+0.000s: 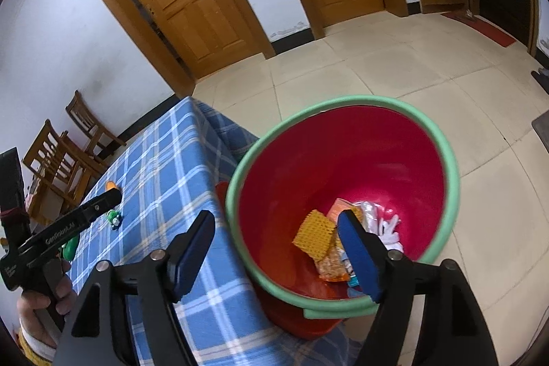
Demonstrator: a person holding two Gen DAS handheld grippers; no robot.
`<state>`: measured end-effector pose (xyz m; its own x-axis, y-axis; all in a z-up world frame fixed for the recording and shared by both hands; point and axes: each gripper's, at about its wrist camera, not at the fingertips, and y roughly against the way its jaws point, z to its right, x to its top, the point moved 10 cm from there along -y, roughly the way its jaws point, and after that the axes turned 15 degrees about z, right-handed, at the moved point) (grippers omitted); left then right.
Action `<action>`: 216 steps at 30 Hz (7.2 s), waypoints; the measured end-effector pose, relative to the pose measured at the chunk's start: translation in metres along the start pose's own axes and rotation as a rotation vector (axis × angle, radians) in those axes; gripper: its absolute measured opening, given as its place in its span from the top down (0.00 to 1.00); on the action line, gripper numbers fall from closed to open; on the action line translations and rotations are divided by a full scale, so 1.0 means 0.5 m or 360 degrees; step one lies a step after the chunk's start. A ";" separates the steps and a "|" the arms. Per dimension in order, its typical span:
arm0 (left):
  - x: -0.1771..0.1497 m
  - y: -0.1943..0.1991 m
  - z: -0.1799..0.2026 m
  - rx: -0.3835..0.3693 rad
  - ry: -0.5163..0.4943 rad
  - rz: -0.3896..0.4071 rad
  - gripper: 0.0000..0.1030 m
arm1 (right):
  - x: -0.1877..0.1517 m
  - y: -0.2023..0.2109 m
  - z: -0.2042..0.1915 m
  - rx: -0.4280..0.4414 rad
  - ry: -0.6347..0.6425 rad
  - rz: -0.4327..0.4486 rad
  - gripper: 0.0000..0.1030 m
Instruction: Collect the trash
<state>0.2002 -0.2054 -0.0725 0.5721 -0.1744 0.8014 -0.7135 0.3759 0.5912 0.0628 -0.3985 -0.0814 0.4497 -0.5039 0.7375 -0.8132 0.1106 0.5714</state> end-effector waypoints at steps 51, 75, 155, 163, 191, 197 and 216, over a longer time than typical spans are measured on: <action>-0.014 -0.111 -0.329 0.0254 0.0322 0.0012 0.58 | -0.049 -0.181 -0.321 0.0190 0.0368 -0.0179 0.24; -0.100 0.046 -0.435 0.0445 0.0534 0.0049 0.58 | -0.158 -0.243 -0.513 0.0439 0.0601 -0.0295 0.25; -0.071 0.049 -0.010 -0.0074 0.0170 -0.0045 0.58 | 0.039 -0.010 0.000 -0.0033 0.0036 0.0202 0.68; -0.068 0.037 0.073 -0.0163 0.0066 -0.0076 0.58 | 0.039 0.001 0.056 -0.0079 -0.0032 0.0206 0.68; -0.088 -0.027 0.321 -0.0459 -0.0209 -0.0177 0.48 | 0.050 0.036 0.170 -0.0170 -0.0236 0.0256 0.65; -0.092 -0.033 0.320 -0.0436 -0.0197 -0.0199 0.40 | 0.044 0.037 0.177 -0.0178 -0.0255 0.0245 0.60; -0.084 0.009 0.225 -0.0285 -0.0038 -0.0159 0.40 | 0.032 0.037 0.109 -0.0106 -0.0152 0.0211 0.42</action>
<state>0.1276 -0.2989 -0.0931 0.6251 -0.2399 0.7427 -0.5691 0.5112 0.6441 0.0349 -0.4512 -0.0786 0.3006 -0.5597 0.7723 -0.8353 0.2364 0.4964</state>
